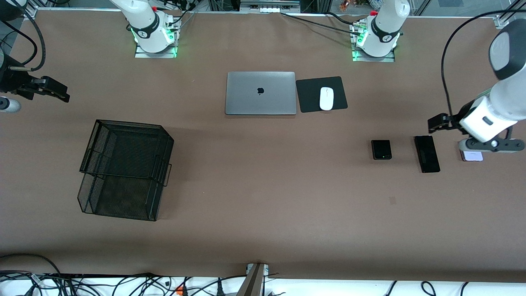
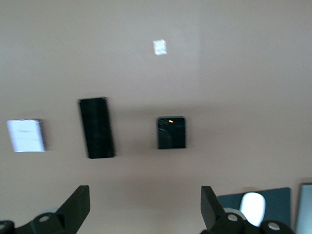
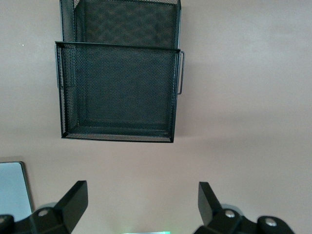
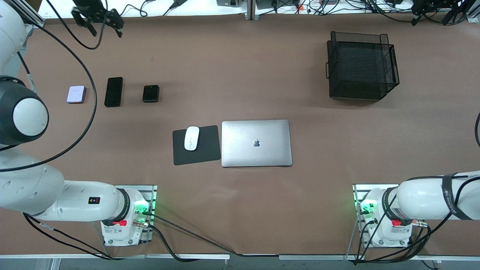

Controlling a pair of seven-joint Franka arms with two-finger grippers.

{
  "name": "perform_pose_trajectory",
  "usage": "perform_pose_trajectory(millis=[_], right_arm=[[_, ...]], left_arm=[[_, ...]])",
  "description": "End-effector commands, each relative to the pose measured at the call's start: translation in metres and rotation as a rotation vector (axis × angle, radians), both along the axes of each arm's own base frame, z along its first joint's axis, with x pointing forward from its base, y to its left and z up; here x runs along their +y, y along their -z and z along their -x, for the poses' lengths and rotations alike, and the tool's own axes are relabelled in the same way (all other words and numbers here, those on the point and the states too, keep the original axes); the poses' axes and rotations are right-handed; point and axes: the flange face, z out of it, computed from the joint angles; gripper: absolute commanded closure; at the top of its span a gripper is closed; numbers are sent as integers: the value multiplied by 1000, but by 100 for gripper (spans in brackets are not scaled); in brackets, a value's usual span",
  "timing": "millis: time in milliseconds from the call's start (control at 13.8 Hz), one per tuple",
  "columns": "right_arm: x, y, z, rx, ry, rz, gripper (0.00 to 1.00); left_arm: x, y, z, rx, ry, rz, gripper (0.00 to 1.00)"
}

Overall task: Place phones with both arms
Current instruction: 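Reach the left gripper to the black flip phone and grasp it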

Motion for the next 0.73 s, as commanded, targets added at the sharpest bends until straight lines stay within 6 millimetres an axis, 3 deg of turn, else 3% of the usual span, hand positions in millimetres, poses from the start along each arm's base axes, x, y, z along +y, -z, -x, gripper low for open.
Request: perform_pose_trajectory(millis=[0, 218, 508, 653], right_arm=[[2, -4, 0, -7, 11, 4, 0], [3, -5, -1, -8, 9, 4, 0], [4, -3, -1, -4, 6, 4, 0], [4, -3, -1, -5, 6, 4, 0]], left_arm=[[-13, 41, -5, 70, -66, 100, 0], [-47, 112, 1, 46, -37, 80, 0], [-38, 218, 40, -124, 18, -10, 0], [-38, 258, 61, -140, 25, -10, 0]])
